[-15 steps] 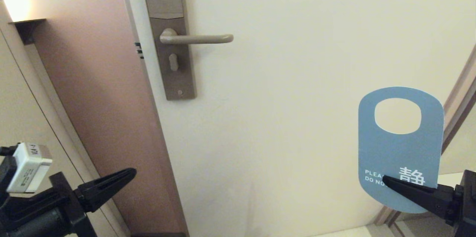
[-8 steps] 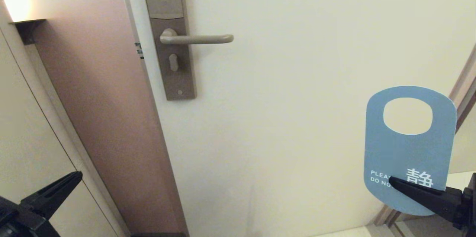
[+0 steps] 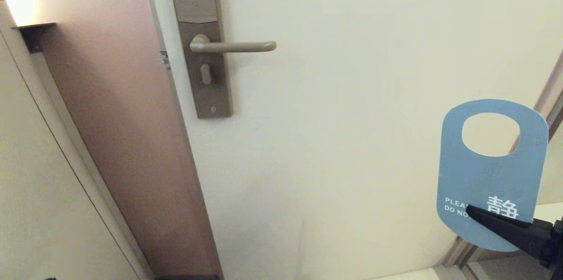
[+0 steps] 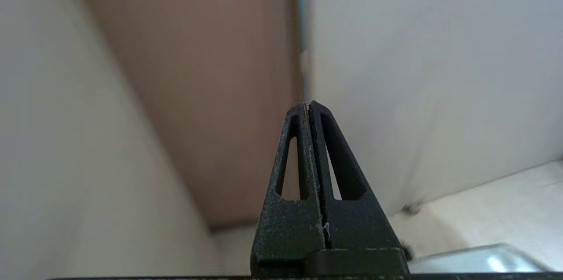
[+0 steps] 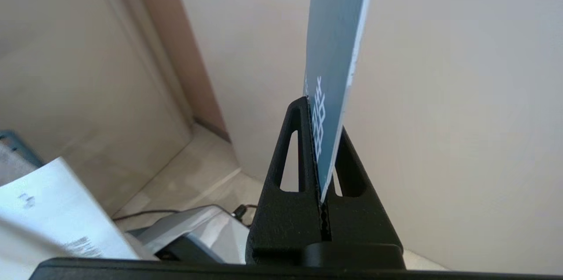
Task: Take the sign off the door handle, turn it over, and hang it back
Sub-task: Hang the sign back with the other side facing out
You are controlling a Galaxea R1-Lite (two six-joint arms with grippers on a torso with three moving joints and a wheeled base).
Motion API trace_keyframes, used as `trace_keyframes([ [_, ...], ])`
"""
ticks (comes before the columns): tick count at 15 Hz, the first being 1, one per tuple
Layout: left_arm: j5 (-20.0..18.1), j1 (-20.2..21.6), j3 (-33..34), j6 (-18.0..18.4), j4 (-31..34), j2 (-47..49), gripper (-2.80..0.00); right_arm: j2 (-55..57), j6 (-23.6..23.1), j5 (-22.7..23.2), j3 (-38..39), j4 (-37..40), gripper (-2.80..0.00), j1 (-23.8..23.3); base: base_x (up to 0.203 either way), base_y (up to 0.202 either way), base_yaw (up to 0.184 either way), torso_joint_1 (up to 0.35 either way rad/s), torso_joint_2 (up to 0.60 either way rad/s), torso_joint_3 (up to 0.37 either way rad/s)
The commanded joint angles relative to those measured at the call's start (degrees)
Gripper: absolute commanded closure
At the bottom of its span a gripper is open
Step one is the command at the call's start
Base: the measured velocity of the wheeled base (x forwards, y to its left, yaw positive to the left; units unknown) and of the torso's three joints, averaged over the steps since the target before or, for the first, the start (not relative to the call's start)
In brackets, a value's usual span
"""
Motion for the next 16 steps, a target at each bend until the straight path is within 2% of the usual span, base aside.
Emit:
trace_keyframes([
  [1,2.2,-0.3,-0.6,0.0,8.4,-10.9,0.00,0.3,0.1,0.2,0.0,-0.1,0.00,-2.8,0.000,0.000,0.000,0.000,0.00,0.000],
  [2,3.6,-0.4,-0.9,0.0,11.1,-12.7,0.00,0.4,0.2,0.3,-0.1,-0.1,0.00,-4.2,0.000,0.000,0.000,0.000,0.00,0.000],
  [4,4.1,-0.7,-1.0,-0.1,11.7,-15.7,0.00,1.4,0.2,0.3,-0.5,-0.2,0.00,-5.2,0.000,0.000,0.000,0.000,0.00,0.000],
  [9,7.2,-1.0,1.5,1.3,9.3,-18.1,0.00,4.6,0.2,0.3,-3.4,-2.6,0.00,-6.2,0.000,0.000,0.000,0.000,0.00,0.000],
  [13,7.8,-1.0,1.5,0.0,9.2,-18.1,0.00,5.6,0.1,0.4,-4.1,-3.0,0.00,-6.4,0.000,0.000,0.000,0.000,0.00,0.000],
  [16,7.9,-1.0,1.5,-2.3,9.2,-18.1,0.00,7.5,0.2,0.6,-5.0,-5.0,0.00,-6.4,0.000,0.000,0.000,0.000,0.00,0.000],
])
